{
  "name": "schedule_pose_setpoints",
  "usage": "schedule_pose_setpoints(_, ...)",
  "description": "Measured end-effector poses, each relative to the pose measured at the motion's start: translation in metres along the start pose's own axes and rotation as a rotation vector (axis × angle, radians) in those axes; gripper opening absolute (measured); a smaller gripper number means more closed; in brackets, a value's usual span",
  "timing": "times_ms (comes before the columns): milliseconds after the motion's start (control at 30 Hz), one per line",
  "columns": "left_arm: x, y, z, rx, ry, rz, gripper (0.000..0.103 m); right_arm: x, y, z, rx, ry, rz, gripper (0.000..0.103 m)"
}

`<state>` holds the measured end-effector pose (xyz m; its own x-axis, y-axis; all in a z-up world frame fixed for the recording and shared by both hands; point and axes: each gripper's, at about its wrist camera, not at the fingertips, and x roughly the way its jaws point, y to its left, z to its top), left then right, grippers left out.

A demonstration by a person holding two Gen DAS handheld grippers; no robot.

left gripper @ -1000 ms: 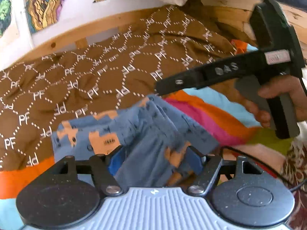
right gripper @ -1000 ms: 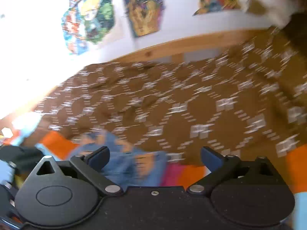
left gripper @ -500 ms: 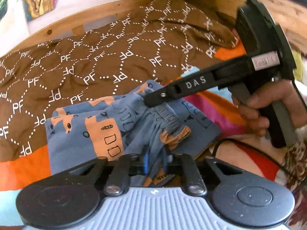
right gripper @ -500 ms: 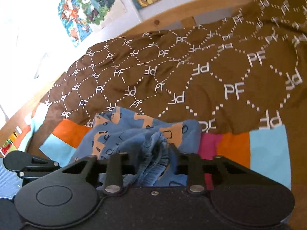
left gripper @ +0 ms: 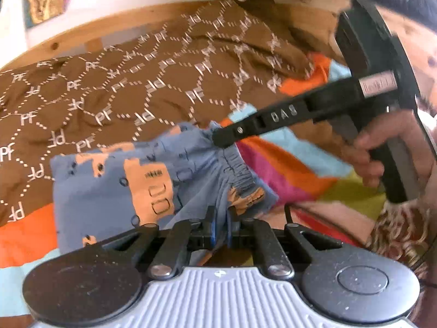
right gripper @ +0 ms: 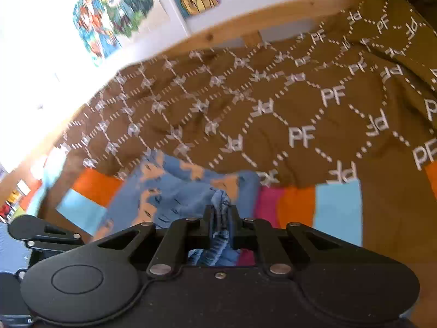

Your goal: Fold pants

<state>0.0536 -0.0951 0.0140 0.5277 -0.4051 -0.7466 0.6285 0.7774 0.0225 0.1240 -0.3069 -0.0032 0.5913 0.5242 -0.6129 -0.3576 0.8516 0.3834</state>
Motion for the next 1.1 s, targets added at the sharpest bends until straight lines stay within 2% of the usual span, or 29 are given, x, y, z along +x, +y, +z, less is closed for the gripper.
schedule_pose_setpoints(33, 0.004, 0.000, -0.002, -0.001, 0.011, 0.003, 0.009, 0.003, -0.001, -0.002, -0.006, 0.007, -0.009, 0.013)
schedule_pose_setpoints(100, 0.003, 0.007, -0.003, -0.042, 0.008, -0.021, 0.013, 0.006, -0.001, -0.003, -0.022, 0.010, -0.028, 0.023)
schedule_pose_setpoints(133, -0.001, 0.012, -0.003, -0.069, 0.000, -0.043, 0.027, 0.005, -0.001, -0.003, -0.031, 0.004, -0.047, 0.028)
schedule_pose_setpoints(167, -0.007, 0.018, -0.003, -0.100, -0.009, -0.064, 0.050, 0.003, 0.000, -0.003, -0.040, -0.003, -0.061, 0.039)
schedule_pose_setpoints(233, -0.024, 0.034, -0.004, -0.176, -0.064, -0.074, 0.074, -0.003, 0.001, -0.003, -0.067, -0.033, -0.100, 0.052)
schedule_pose_setpoints(300, -0.036, 0.050, -0.005, -0.238, -0.104, -0.027, 0.074, -0.006, 0.004, -0.003, -0.090, -0.065, -0.137, 0.070)
schedule_pose_setpoints(333, -0.038, 0.059, -0.004, -0.264, -0.110, 0.020, 0.075, -0.008, 0.006, -0.003, -0.098, -0.084, -0.154, 0.075)
schedule_pose_setpoints(400, -0.037, 0.074, -0.002, -0.315, -0.104, 0.173, 0.083, -0.008, 0.012, -0.004, -0.106, -0.104, -0.149, 0.086)
schedule_pose_setpoints(467, -0.027, 0.089, 0.002, -0.359, -0.077, 0.315, 0.084, -0.007, 0.020, -0.007, -0.128, -0.099, -0.129, 0.092)
schedule_pose_setpoints(500, -0.021, 0.098, 0.004, -0.380, -0.065, 0.345, 0.084, -0.005, 0.026, -0.009, -0.147, -0.088, -0.119, 0.096)
schedule_pose_setpoints(600, -0.001, 0.115, 0.005, -0.405, -0.022, 0.382, 0.084, 0.002, 0.041, -0.016, -0.251, -0.027, -0.118, 0.099)
schedule_pose_setpoints(667, 0.013, 0.118, 0.002, -0.374, 0.037, 0.434, 0.086, 0.009, 0.048, -0.021, -0.351, 0.045, -0.178, 0.101)
schedule_pose_setpoints(700, 0.017, 0.121, -0.002, -0.368, 0.055, 0.428, 0.086, 0.012, 0.049, -0.026, -0.409, 0.082, -0.217, 0.102)
schedule_pose_setpoints(733, 0.018, 0.124, -0.006, -0.384, 0.058, 0.411, 0.086, 0.013, 0.048, -0.028, -0.438, 0.103, -0.219, 0.102)
schedule_pose_setpoints(800, 0.014, 0.130, -0.010, -0.422, 0.052, 0.384, 0.086, 0.009, 0.039, -0.026, -0.410, 0.114, -0.178, 0.102)
schedule_pose_setpoints(867, 0.004, 0.135, -0.008, -0.444, 0.015, 0.371, 0.087, -0.002, 0.028, -0.017, -0.336, 0.086, -0.117, 0.102)
schedule_pose_setpoints(967, -0.007, 0.143, 0.001, -0.436, -0.055, 0.379, 0.091, -0.016, 0.017, -0.005, -0.238, -0.014, -0.096, 0.102)
schedule_pose_setpoints(1033, 0.000, 0.149, 0.013, -0.421, -0.051, 0.406, 0.091, -0.014, 0.008, 0.002, -0.135, -0.091, -0.088, 0.102)
schedule_pose_setpoints(1100, 0.016, 0.156, 0.024, -0.406, -0.027, 0.434, 0.091, -0.001, 0.004, 0.008, -0.085, -0.133, -0.087, 0.102)
